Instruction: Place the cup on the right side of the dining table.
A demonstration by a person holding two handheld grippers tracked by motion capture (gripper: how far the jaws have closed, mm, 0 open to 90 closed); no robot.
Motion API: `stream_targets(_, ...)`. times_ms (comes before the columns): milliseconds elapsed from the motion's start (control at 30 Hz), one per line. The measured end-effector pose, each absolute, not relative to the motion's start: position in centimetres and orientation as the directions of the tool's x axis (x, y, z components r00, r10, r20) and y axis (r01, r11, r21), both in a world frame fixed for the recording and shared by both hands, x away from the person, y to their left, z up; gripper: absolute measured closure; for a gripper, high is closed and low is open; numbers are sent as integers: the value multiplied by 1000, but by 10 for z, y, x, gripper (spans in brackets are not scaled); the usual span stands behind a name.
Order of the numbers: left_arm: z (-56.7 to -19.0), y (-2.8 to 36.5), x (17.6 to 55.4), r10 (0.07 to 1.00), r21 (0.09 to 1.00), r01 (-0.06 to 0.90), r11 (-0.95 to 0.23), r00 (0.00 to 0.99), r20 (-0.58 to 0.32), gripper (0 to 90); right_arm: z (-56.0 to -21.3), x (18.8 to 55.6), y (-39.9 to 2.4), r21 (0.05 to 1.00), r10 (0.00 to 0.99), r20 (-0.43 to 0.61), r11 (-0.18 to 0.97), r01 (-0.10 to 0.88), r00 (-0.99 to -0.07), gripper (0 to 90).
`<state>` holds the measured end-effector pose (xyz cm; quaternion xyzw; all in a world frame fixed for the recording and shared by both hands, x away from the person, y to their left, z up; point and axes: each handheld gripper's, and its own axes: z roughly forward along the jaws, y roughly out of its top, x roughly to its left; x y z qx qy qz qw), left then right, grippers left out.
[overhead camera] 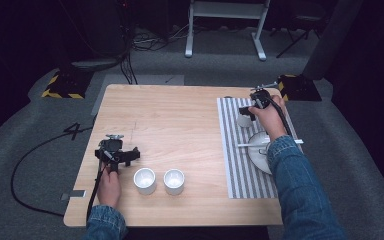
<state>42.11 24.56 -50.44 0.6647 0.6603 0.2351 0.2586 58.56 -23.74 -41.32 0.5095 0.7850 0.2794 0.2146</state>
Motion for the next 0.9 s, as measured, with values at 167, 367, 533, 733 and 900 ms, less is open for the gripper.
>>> stream_targets(167,-504,245,422,999,654,756,8,15,-30,1,-399,577,-230,672,907,-54,343,656,-419,231)
stream_targets(367,-504,245,422,999,654,756,8,16,-30,1,-385,559,-223,681,887,-28,354,641,-460,231)
stream_targets(533,-504,245,422,999,654,756,8,16,-30,1,-371,541,-219,704,860,7,358,614,-510,231)
stream_targets(733,-504,245,422,999,654,757,7,16,-30,1,-354,519,-213,722,832,-5,386,575,-554,231)
stream_targets(900,-504,245,422,999,654,757,8,15,-30,1,-349,501,-205,715,799,-14,429,552,-601,231)
